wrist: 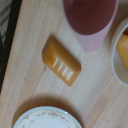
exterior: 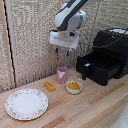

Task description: Extend the gripper towards the air fryer handle. Grasp the air fryer handle and pull it to open the air fryer. Release the air fryer handle and move the gripper to the bread. Grasp the bread with the gripper and move it to the air fryer basket. Release the bread inside the air fryer and retract the gripper.

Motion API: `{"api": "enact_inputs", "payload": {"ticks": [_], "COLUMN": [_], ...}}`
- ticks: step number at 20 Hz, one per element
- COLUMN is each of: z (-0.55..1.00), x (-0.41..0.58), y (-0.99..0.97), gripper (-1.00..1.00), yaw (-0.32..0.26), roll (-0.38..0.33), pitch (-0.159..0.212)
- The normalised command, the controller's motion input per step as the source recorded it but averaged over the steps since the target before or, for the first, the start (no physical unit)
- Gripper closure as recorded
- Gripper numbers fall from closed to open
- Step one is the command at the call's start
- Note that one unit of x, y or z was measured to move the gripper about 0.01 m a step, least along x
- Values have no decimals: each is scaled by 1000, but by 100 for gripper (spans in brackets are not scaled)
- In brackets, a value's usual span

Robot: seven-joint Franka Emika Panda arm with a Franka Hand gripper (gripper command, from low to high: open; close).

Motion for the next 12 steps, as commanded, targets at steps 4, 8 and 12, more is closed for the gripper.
{"api": "enact_inputs", "payload": {"ticks": [4, 8, 12], "z": [34, -62, -114], "x": [150, 116, 116], "y": [870, 604, 231], "gripper": [-100, -100, -100], "yaw": [55, 149, 253], "roll": [-8, -16, -58], "pitch": [90, 66, 58]}}
